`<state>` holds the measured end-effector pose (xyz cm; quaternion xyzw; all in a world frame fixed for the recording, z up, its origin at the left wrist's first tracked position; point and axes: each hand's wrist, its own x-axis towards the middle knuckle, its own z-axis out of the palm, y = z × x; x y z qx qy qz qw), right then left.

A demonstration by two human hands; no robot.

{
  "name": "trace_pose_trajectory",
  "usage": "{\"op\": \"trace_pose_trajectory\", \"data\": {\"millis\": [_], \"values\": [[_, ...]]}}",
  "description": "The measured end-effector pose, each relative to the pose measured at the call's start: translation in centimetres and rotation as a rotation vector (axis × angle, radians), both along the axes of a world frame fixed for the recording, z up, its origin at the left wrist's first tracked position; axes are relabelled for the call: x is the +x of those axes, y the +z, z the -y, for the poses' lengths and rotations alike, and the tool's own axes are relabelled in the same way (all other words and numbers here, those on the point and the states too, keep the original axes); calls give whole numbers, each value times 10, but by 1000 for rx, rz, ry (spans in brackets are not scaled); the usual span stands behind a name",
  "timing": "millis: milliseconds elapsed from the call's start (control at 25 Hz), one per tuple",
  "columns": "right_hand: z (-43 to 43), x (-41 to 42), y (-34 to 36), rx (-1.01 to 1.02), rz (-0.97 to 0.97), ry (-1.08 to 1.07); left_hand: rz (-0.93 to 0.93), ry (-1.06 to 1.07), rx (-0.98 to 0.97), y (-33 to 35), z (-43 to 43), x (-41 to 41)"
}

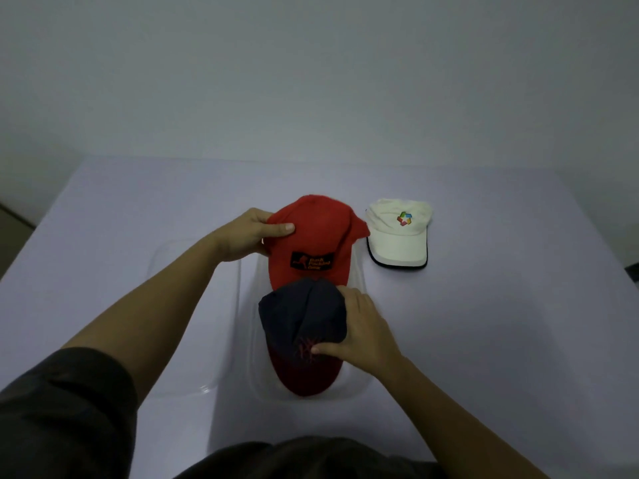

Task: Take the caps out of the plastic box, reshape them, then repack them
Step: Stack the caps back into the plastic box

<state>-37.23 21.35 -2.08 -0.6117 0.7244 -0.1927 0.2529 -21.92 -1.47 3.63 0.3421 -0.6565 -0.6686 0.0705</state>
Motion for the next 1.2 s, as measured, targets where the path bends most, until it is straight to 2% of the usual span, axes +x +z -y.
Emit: {"op": "trace_pose_trajectory", "data": {"millis": [160,280,360,480,680,760,880,920,1080,1200], "values": [[1,0,-2,0,30,-12,91,-78,131,-20,-15,6],[-1,0,-6,-41,-119,-41,146,-116,190,-34,-21,11],[1,0,-9,-57,-177,-67,199,-156,194,-37,-24,13],[2,-1,-14,-1,-137,-69,263,-183,165,-35,-23,10],[4,-2,-13,39,-274,-44,308,-199,160,-35,-21,7],[8,-3,-8,39,-160,-46,312,-201,160,-35,-21,8],[23,-18,-2,-127,208,-296,291,-170,149,-35,-21,10],[30,-28,0,-119,260,-322,281,-153,149,-36,-22,10],[45,-55,8,166,73,-35,256,-123,121,-33,-27,11],[53,-55,8,195,-48,61,303,-102,-68,-29,-33,9]]}}
